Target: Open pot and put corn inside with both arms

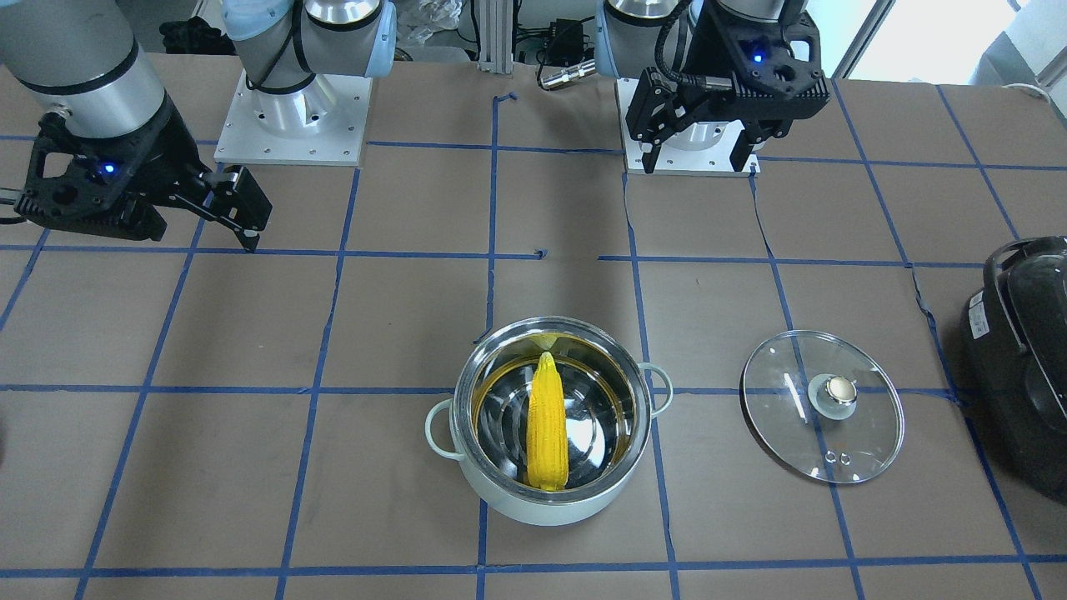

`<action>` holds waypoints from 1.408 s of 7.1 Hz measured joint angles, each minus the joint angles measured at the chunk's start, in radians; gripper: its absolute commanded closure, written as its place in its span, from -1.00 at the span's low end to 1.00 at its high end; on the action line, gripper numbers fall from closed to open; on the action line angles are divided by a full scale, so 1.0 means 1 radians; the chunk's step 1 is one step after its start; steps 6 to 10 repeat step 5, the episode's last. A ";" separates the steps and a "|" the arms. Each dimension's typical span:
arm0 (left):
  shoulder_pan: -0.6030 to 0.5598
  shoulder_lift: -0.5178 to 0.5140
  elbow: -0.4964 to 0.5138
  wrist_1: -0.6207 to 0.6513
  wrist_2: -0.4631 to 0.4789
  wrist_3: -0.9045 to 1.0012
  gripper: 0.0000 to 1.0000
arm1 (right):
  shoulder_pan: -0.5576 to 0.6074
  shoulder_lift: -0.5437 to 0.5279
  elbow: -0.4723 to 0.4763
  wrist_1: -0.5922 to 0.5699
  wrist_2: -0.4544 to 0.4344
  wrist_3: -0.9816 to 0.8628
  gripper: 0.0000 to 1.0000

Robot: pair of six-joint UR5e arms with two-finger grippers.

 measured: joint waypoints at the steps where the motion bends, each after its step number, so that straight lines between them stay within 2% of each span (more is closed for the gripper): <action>1: 0.000 0.003 0.000 0.002 0.002 0.003 -0.98 | 0.001 -0.007 -0.002 0.012 0.000 0.004 -1.00; 4: 0.002 0.005 -0.001 0.003 0.006 0.011 -1.00 | 0.001 -0.020 -0.006 0.049 0.003 0.006 -1.00; 10: 0.004 -0.014 0.009 0.004 0.005 0.009 -1.00 | 0.001 -0.022 -0.007 0.051 0.001 0.005 -1.00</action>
